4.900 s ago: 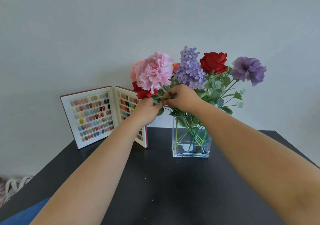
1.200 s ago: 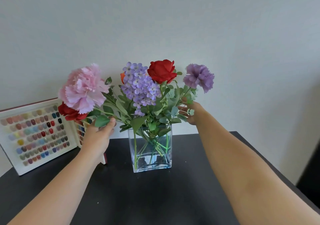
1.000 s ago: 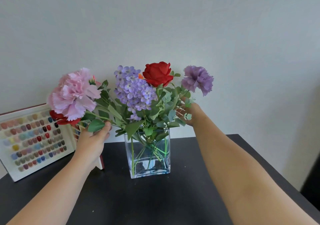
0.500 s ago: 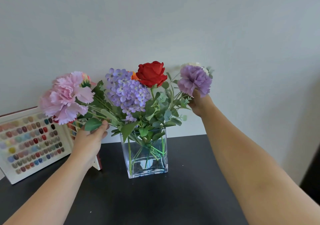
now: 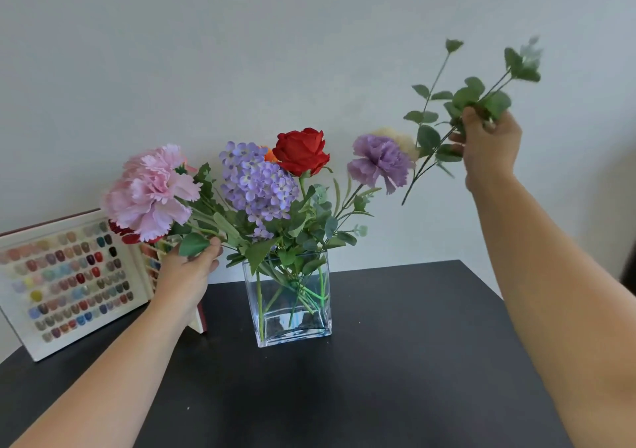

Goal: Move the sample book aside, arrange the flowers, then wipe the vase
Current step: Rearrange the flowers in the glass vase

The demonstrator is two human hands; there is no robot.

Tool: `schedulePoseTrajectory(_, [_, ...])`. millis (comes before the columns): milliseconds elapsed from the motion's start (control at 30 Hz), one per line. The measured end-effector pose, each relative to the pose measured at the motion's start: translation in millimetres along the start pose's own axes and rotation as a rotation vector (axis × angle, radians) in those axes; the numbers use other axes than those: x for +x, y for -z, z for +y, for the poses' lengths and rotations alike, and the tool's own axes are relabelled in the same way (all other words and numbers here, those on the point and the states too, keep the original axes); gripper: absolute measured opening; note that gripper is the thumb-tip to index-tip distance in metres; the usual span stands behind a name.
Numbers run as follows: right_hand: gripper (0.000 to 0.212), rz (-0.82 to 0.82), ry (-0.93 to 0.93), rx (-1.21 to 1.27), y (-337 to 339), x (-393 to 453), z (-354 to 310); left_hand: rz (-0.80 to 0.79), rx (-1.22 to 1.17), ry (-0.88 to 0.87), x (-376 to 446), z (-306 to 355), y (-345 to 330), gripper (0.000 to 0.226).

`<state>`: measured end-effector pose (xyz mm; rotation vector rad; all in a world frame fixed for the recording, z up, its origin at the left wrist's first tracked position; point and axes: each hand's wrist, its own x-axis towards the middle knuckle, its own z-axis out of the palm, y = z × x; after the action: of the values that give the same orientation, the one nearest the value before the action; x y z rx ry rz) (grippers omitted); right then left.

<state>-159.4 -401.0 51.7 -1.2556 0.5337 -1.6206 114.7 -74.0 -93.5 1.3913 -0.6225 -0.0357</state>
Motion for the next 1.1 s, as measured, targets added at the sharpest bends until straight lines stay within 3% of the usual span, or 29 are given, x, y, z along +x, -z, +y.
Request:
schedulePoseTrajectory(200, [0.006, -0.084, 0.204, -0.175, 20.0, -32.0, -84.1, 0.014, 0.118, 0.048, -22.0, -3.3, 5.8, 0.008])
schedulePoseTrajectory(300, [0.008, -0.122, 0.266, -0.097, 26.6, -55.0, -111.9, 0.181, 0.299, -0.153, -48.5, -8.8, 14.1, 0.020])
schedulePoseTrajectory(367, [0.008, -0.164, 0.255, -0.014, 26.3, -68.6, -123.1, 0.075, 0.399, -0.385, -65.8, -6.8, 12.7, 0.022])
schedulePoseTrajectory(467, [0.015, -0.249, 0.169, 0.124, 14.4, -90.0, -125.6, -0.239, 0.633, -0.708, -71.5, 10.1, 2.2, 0.007])
schedulePoseTrajectory(500, [0.013, -0.292, 0.141, 0.159, 8.2, -98.7, -123.4, -0.332, 0.748, -0.805, -67.4, 15.9, -0.9, 0.013])
schedulePoseTrajectory(633, [0.011, -0.461, 0.073, 0.201, -16.6, -135.9, -105.3, -0.572, 0.911, -0.901, -38.9, 31.4, -7.1, 0.037])
schedulePoseTrajectory(867, [0.022, -0.546, 0.073, 0.119, -53.9, -177.4, -72.3, -0.619, 0.966, -0.915, 9.6, 48.4, -1.8, 0.046])
schedulePoseTrajectory(1100, [0.026, -0.632, 0.160, -0.078, -99.9, -204.4, -53.7, -0.667, 1.138, -1.207, 38.5, 47.5, 24.5, 0.021])
